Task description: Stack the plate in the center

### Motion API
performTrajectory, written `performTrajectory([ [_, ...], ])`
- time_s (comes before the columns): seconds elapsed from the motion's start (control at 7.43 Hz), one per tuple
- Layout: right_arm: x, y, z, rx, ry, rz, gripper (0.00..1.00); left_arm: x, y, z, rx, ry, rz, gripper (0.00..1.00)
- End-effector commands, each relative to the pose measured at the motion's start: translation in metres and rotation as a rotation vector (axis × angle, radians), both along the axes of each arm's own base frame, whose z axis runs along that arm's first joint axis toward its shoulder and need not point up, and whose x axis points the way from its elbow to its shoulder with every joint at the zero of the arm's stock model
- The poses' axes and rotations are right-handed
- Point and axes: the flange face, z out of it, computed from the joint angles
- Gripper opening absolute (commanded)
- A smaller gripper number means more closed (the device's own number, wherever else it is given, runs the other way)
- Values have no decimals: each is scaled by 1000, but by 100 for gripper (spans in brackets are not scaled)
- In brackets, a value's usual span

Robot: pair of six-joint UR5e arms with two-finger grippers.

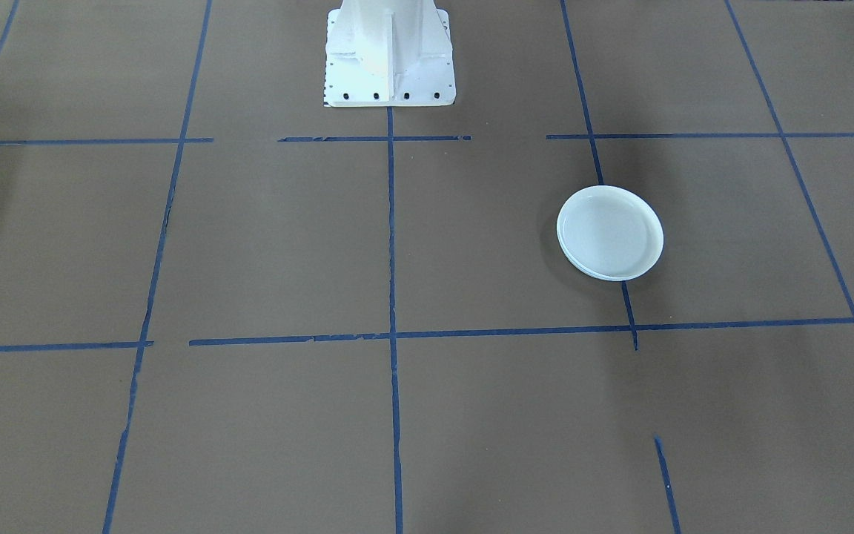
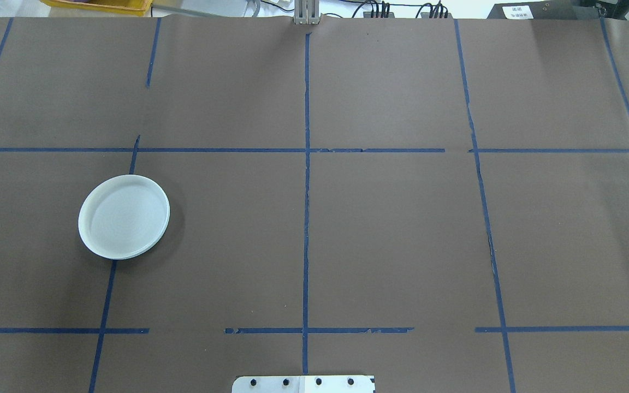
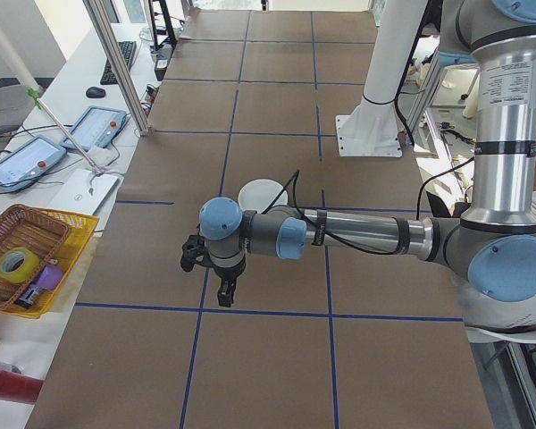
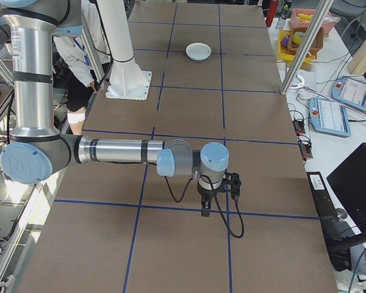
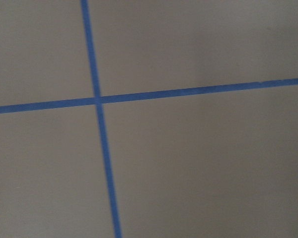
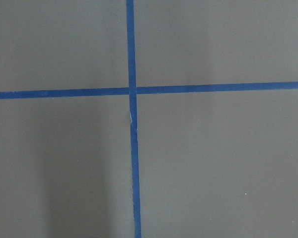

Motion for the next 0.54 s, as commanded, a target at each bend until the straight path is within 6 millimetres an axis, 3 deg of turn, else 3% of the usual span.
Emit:
performTrajectory([
  [0.0,0,0,0,1,-1,-1,100,-28,10,9,-14,-3,8,100],
  [0.4,0,0,0,0,-1,0,100,-26,11,13,-1,0,13,100],
])
